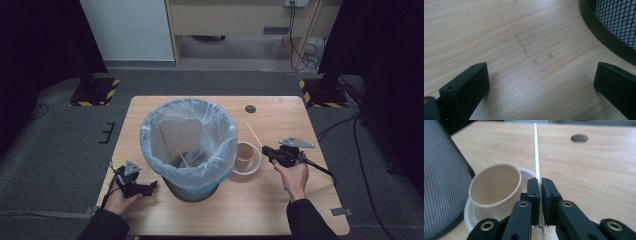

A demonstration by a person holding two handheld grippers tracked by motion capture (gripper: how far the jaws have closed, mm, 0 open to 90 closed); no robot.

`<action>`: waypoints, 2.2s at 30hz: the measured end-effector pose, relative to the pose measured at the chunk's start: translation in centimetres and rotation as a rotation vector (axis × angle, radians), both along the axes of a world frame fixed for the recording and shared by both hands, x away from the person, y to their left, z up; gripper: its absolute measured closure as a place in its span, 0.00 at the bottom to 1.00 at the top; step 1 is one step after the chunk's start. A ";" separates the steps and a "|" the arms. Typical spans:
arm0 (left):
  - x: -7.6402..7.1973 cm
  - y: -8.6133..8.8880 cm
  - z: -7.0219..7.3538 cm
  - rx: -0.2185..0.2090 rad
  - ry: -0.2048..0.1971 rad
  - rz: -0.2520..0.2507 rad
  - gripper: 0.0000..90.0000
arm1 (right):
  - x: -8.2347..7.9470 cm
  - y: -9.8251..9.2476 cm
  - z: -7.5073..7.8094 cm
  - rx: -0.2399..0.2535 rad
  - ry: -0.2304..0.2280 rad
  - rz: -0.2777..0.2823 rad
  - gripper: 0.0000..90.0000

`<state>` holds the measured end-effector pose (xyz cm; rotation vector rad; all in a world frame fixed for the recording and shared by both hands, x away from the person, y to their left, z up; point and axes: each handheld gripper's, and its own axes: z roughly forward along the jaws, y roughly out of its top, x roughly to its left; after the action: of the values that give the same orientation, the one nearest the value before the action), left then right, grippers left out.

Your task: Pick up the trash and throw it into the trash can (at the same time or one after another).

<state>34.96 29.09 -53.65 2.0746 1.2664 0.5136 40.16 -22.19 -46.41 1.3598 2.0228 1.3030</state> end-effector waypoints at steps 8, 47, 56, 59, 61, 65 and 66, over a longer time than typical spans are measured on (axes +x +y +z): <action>0.0 0.0 0.0 0.000 0.000 0.000 0.00 | -0.5 -2.5 2.6 0.106 -0.094 -0.056 0.96; 0.0 0.0 0.0 0.000 0.000 0.000 0.00 | -3.9 -2.5 12.1 0.331 -0.411 0.034 0.95; 0.0 0.0 0.0 0.000 0.000 0.000 0.00 | -4.5 -1.5 13.8 0.354 -0.450 0.084 0.95; 0.0 0.0 0.0 0.000 0.000 0.000 0.00 | -4.7 -0.9 14.5 0.357 -0.470 0.112 0.95; 0.0 0.0 0.0 0.000 0.000 0.000 0.00 | -4.8 -0.5 14.9 0.361 -0.481 0.126 0.95; 0.0 0.0 0.0 0.000 0.000 0.000 0.00 | -4.6 0.3 15.8 0.369 -0.493 0.146 0.95; 0.0 0.0 0.0 0.000 0.000 0.000 0.00 | -4.6 0.5 16.1 0.372 -0.496 0.151 0.95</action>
<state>34.96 29.10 -53.65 2.0749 1.2663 0.5134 35.60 -21.71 -30.34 0.8987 1.6170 1.9336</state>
